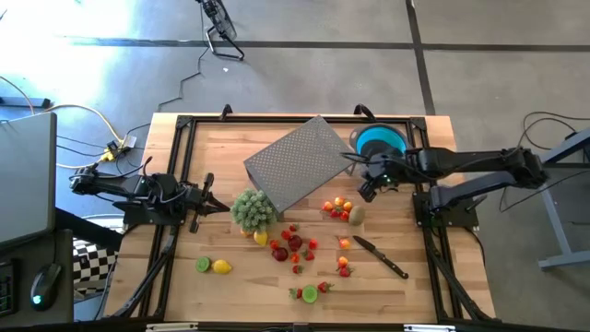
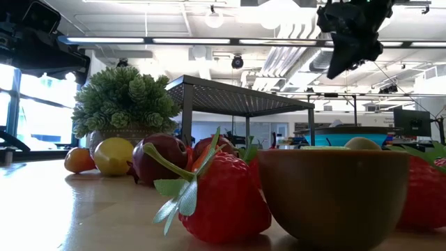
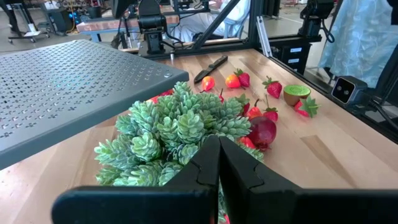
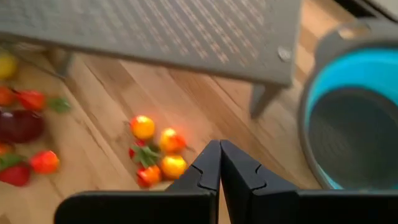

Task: Pick & Place Fruit
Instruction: Put the blue strainer bowl on the shelf

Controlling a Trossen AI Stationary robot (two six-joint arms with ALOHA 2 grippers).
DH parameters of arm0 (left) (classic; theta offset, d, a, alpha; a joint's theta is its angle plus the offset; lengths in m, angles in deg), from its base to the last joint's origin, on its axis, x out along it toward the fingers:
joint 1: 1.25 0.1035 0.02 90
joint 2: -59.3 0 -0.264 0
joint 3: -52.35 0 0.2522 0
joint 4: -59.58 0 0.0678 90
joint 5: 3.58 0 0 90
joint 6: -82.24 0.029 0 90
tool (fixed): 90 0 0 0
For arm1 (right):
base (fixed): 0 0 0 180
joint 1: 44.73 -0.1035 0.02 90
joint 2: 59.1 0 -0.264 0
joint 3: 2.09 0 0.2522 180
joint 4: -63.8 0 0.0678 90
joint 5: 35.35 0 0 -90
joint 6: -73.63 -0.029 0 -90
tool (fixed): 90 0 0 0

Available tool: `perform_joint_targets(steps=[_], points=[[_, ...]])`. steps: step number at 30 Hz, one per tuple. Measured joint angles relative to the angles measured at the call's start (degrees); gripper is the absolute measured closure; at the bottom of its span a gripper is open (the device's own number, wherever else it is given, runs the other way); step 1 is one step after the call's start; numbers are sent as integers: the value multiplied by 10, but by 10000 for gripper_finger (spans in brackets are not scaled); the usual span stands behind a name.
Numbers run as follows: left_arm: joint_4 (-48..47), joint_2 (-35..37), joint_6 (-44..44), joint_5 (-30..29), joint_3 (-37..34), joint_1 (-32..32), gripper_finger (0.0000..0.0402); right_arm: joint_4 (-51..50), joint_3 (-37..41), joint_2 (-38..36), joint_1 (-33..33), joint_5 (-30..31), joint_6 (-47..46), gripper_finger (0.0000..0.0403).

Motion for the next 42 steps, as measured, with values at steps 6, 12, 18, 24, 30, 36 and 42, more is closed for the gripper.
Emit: perform_joint_targets(steps=[6, 12, 18, 24, 30, 36, 42], points=[[0, 0, 0, 0, 0, 0, 401, -80, -28, 46, 0, 10, -11, 401], [0, 0, 0, 0, 0, 0, 401, -110, -28, 84, 8, 44, -11, 401], [0, 0, 0, 0, 0, 0, 401, -102, -28, 112, 24, 43, 10, 401], [0, 0, 0, 0, 0, 0, 401, -76, -28, 125, 28, 41, 65, 401], [0, 0, 0, 0, 0, 0, 401, -65, -28, 125, 28, 42, 66, 401], [0, 0, 7, 0, 0, 0, 401, -66, -28, 125, 28, 38, 53, 359], [0, 0, 14, 0, 0, 0, 401, -66, -28, 125, 28, 63, 53, 239]])
